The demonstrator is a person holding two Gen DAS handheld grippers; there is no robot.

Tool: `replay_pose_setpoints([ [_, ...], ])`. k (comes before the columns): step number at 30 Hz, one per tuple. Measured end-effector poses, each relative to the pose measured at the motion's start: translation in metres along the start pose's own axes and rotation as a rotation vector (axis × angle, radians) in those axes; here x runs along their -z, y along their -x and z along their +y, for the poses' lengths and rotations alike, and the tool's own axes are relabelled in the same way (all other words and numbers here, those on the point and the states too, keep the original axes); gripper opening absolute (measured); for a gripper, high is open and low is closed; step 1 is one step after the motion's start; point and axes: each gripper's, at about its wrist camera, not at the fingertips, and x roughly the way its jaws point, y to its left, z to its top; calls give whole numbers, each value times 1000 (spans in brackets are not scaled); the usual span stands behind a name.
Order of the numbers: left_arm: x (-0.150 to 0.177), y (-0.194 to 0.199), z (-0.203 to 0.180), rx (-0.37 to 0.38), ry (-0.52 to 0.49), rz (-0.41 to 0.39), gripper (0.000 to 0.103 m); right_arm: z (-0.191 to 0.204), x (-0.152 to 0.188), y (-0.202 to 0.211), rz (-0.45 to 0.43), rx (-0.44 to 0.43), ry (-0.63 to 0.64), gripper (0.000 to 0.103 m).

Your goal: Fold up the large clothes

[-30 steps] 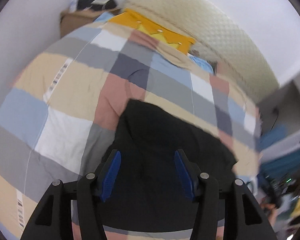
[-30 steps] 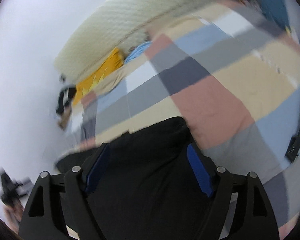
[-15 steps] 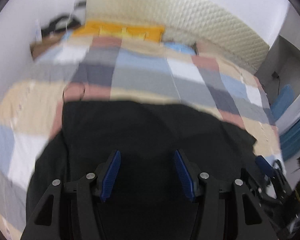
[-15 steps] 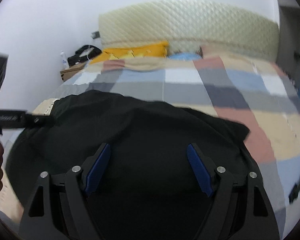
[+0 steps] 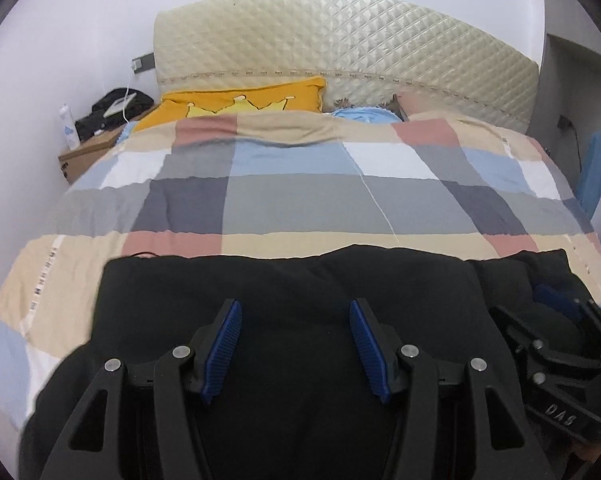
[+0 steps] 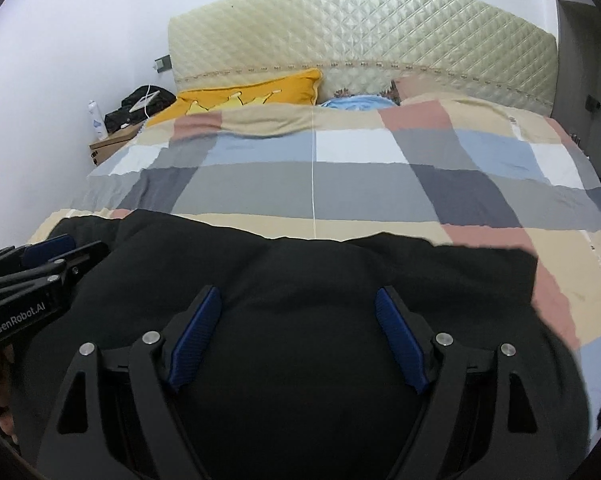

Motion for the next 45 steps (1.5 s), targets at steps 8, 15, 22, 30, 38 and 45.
replay_pose_setpoints([
  [8, 12, -30, 13, 50, 56, -50, 57, 9, 7, -24, -15, -26, -2, 81],
  [15, 14, -47, 2, -12, 25, -62, 57, 19, 11, -38, -61, 3, 45, 81],
  [22, 18, -56, 2, -22, 18, -60, 57, 19, 15, -44, -62, 14, 48, 81],
  [30, 18, -47, 5, -3, 4, -19, 57, 14, 9, -42, -24, -8, 38, 82],
  [38, 14, 28, 49, -96, -37, -143, 72, -27, -5, 8, -65, -80, -33, 82],
  [45, 38, 12, 88, -105, 2, -55, 73, -69, 14, 7, 2, -76, -99, 82],
])
